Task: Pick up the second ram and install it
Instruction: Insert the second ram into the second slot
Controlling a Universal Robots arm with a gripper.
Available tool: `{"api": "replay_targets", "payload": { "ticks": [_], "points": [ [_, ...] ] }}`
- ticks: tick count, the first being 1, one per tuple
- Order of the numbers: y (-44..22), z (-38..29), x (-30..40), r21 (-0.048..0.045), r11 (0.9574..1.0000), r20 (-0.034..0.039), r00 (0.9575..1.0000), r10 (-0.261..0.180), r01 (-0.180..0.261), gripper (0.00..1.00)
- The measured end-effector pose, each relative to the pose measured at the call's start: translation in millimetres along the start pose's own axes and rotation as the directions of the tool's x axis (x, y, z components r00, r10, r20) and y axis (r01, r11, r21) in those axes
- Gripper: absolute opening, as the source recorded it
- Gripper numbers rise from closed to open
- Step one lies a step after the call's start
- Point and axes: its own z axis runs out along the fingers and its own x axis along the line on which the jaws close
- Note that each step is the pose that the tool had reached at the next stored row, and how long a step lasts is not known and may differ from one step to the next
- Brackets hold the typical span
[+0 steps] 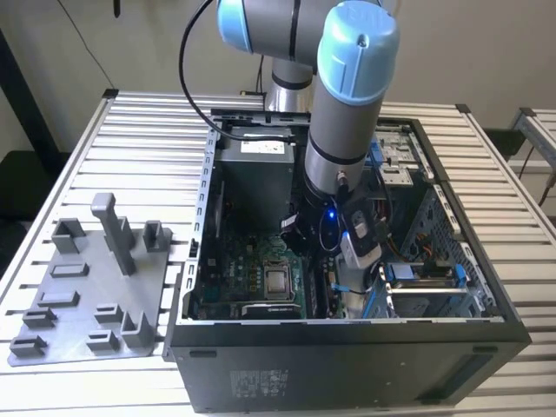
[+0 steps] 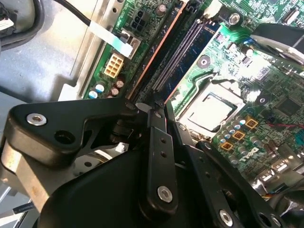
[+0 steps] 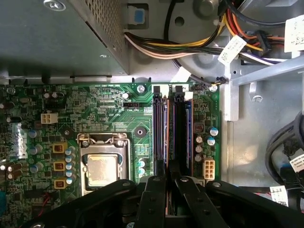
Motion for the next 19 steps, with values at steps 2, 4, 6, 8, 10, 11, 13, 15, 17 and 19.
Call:
{"api": "replay_targets", "payload": {
  "ticks": [2, 4, 6, 8, 10, 11, 13, 15, 17, 19],
  "points": [
    [0.1, 0.1, 0.0, -0.0001, 1.0, 0.0, 1.0, 0.0, 0.0, 0.14],
    [0.0, 0.0, 0.1, 0.0, 1.0, 0.0, 1.0, 0.0, 0.0, 0.14],
    [0.0, 0.0, 0.1, 0.0, 1.0, 0.0, 1.0, 0.0, 0.0, 0.14],
    [0.0, 0.1, 0.0, 0.0, 1.0, 0.0, 1.0, 0.0, 0.0, 0.14],
    [0.0, 0.0, 0.1, 0.0, 1.0, 0.0, 1.0, 0.0, 0.0, 0.14],
    [0.0, 0.0, 0.1, 0.0, 1.0, 0.0, 1.0, 0.0, 0.0, 0.14],
    [0.0, 0.0, 0.0, 0.0001, 1.0, 0.0002, 1.0, -0.002, 0.002, 0.14],
    [0.1, 0.1, 0.0, 0.0, 1.0, 0.0004, 1.0, -0.006, 0.006, 0.14],
    [0.1, 0.1, 0.0, 0.0, 0.9999, 0.0004, 0.9999, -0.014, 0.014, 0.14],
    [0.1, 0.1, -0.2, -0.0002, 0.9997, -0.0001, 0.9997, -0.025, 0.025, 0.14]
  ]
}}
